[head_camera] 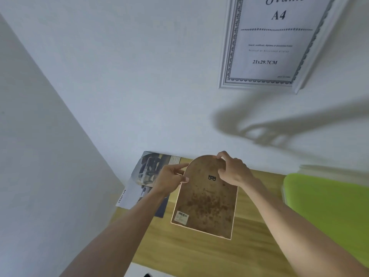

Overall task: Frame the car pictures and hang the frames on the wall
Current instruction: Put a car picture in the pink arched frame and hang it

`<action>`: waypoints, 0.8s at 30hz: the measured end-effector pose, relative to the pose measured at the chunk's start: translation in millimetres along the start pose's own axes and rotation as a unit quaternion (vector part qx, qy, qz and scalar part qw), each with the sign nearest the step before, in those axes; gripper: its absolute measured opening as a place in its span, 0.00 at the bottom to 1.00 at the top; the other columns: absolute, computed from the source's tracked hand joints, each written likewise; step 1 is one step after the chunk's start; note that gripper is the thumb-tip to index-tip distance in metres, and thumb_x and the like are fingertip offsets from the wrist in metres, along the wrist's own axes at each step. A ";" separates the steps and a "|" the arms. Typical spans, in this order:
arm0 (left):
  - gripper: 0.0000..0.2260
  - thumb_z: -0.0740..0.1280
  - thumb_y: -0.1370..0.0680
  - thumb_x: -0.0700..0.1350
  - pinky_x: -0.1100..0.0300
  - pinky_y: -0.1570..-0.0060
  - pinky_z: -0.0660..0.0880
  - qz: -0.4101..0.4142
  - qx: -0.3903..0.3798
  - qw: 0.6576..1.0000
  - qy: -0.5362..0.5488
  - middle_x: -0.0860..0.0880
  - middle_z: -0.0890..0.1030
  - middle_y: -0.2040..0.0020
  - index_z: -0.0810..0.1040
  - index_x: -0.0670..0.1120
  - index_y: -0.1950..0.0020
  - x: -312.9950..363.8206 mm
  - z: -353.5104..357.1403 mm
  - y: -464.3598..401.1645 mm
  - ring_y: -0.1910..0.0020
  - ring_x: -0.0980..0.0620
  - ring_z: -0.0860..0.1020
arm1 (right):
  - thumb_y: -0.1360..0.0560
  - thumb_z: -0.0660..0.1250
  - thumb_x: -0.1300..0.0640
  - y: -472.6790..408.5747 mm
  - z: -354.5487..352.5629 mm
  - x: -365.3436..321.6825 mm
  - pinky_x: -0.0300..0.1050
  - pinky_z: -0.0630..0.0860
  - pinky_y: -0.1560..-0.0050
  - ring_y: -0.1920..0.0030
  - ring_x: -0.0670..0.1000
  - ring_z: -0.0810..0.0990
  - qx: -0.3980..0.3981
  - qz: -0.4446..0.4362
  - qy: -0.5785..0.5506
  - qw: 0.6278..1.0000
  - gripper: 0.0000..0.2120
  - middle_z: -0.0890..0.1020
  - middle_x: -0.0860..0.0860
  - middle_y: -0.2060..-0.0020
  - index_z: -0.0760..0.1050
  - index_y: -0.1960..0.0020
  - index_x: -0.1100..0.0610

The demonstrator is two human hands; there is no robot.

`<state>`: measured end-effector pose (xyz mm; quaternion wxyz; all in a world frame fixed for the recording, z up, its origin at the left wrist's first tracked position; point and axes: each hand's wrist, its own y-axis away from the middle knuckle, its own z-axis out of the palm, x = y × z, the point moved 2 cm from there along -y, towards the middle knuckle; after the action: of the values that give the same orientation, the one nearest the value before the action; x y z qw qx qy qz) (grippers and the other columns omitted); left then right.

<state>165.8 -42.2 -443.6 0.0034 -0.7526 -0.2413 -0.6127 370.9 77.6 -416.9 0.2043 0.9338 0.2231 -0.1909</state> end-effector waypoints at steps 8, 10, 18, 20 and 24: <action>0.24 0.71 0.31 0.28 0.68 0.64 0.74 -0.025 -0.014 1.000 0.009 0.43 0.86 0.55 0.81 0.46 0.38 -2.0 4.8 3.5 0.61 0.58 0.82 | 0.25 0.56 0.51 -1.9 -12.4 -6.5 0.55 0.82 0.55 0.56 0.55 0.77 -0.039 0.064 -0.063 0.995 0.05 0.73 0.50 0.48 0.70 0.51 0.46; 0.25 0.71 0.32 0.28 0.63 0.60 0.78 -0.030 -0.015 0.999 0.023 0.43 0.86 0.55 0.81 0.46 0.38 -7.1 4.4 4.8 0.59 0.54 0.83 | 0.25 0.57 0.49 -1.0 -12.8 -7.7 0.54 0.83 0.58 0.58 0.59 0.79 -0.053 0.084 -0.086 0.991 0.07 0.72 0.49 0.50 0.72 0.50 0.46; 0.21 0.72 0.29 0.29 0.42 0.45 0.79 -0.073 0.011 0.995 0.072 0.45 0.86 0.57 0.81 0.45 0.38 -23.5 -10.2 3.6 0.50 0.43 0.84 | 0.26 0.65 0.51 -7.3 -6.4 -0.9 0.52 0.79 0.47 0.45 0.55 0.79 -0.075 0.089 -0.200 0.973 0.10 0.78 0.49 0.45 0.77 0.49 0.54; 0.21 0.72 0.29 0.28 0.43 0.48 0.80 -0.090 0.032 0.990 0.099 0.46 0.86 0.58 0.82 0.45 0.40 -25.9 -16.4 2.6 0.54 0.45 0.84 | 0.27 0.68 0.49 -7.7 -3.2 8.6 0.51 0.77 0.40 0.42 0.50 0.78 -0.070 0.085 -0.270 0.957 0.12 0.79 0.48 0.41 0.78 0.45 0.50; 0.19 0.71 0.29 0.27 0.50 0.54 0.82 -0.112 0.063 0.979 0.161 0.46 0.86 0.60 0.82 0.46 0.43 -27.6 -24.1 -1.5 0.60 0.50 0.84 | 0.33 0.74 0.47 -1.9 7.6 27.3 0.54 0.78 0.39 0.40 0.48 0.78 -0.057 0.085 -0.365 0.925 0.19 0.79 0.44 0.41 0.79 0.43 0.44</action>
<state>139.4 -58.1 -463.5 0.0212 -0.6107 -0.3589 -0.7055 390.5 84.8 -436.1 0.3401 0.8014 0.0636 -0.4879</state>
